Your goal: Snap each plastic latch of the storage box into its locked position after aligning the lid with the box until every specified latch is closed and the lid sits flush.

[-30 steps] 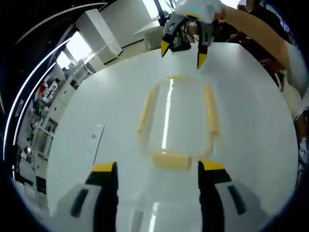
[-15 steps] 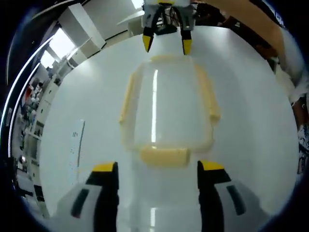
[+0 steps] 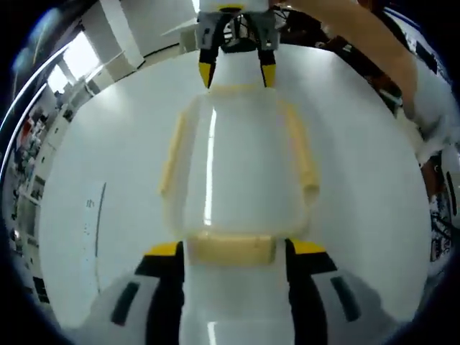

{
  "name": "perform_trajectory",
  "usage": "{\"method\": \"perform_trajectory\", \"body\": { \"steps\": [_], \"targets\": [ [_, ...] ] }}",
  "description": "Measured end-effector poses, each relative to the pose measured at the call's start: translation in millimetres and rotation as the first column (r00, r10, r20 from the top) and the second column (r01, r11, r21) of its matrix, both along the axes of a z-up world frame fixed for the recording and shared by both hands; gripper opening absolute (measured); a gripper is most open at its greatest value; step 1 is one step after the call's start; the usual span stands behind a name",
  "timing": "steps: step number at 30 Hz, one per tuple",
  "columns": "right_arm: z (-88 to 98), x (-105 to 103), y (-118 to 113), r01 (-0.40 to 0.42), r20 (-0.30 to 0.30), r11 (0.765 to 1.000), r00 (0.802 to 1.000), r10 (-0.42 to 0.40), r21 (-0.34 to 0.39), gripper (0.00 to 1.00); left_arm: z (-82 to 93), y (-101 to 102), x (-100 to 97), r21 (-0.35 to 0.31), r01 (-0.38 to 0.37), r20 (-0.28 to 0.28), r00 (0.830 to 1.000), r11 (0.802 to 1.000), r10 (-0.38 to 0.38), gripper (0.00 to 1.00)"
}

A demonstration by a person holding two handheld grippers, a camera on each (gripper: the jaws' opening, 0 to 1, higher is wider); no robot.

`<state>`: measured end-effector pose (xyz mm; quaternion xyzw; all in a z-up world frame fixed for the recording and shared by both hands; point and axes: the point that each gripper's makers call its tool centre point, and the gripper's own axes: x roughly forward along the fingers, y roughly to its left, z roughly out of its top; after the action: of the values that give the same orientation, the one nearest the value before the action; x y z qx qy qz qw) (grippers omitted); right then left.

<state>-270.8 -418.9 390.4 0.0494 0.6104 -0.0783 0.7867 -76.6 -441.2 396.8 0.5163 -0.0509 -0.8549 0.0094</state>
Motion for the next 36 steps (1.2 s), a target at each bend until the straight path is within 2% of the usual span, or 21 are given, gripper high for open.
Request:
{"method": "perform_trajectory", "body": {
  "steps": [6,12,15,16,18,20,22,25,31,36],
  "targets": [
    [-1.7,0.8,0.3,-0.019,-0.036,0.999,0.999,0.020,0.035,0.57,-4.1,1.2,2.8,0.096,-0.010,-0.029,0.999,0.995,0.013,0.54],
    [-1.9,-1.3,-0.9,-0.043,-0.074,0.998,0.996,0.047,0.045,0.57,-4.1,4.4,1.3,0.091,0.022,-0.024,1.000,0.996,-0.020,0.55],
    [-1.7,-1.1,2.3,-0.070,-0.076,0.997,0.994,0.073,0.045,0.54,-3.5,7.7,1.5,0.092,0.042,-0.017,0.999,0.995,-0.041,0.52],
    [-3.4,-1.8,1.4,-0.048,-0.075,0.998,0.996,0.051,0.042,0.53,-2.5,8.7,1.7,0.093,0.041,-0.014,0.999,0.995,-0.040,0.52],
    [-4.6,-3.1,3.2,-0.059,-0.073,0.997,0.995,0.062,0.043,0.50,-0.7,8.7,3.3,0.093,0.040,-0.009,0.999,0.995,-0.040,0.51],
    [-5.2,-7.2,5.4,-0.032,-0.078,0.999,0.996,0.035,0.038,0.41,0.1,10.3,5.2,0.095,0.058,-0.003,0.998,0.994,-0.058,0.45],
    [-9.2,-3.9,10.2,-0.052,-0.052,0.998,0.997,0.053,0.031,0.41,-0.1,8.1,6.6,0.090,0.058,-0.002,0.998,0.994,-0.058,0.41],
    [-12.1,-0.3,13.4,-0.040,-0.051,0.999,0.998,0.042,0.031,0.41,-1.6,8.7,6.3,0.092,0.051,-0.007,0.999,0.994,-0.051,0.40],
    [-14.5,5.8,19.1,-0.033,-0.099,0.999,0.994,0.036,0.037,0.40,-2.6,12.3,6.8,0.084,0.054,0.000,0.999,0.995,-0.055,0.39],
    [-11.0,8.6,18.2,-0.023,-0.112,0.999,0.993,0.026,0.030,0.40,-2.6,12.3,6.5,0.066,0.058,-0.024,0.998,0.996,-0.056,0.39]
  ]
}}
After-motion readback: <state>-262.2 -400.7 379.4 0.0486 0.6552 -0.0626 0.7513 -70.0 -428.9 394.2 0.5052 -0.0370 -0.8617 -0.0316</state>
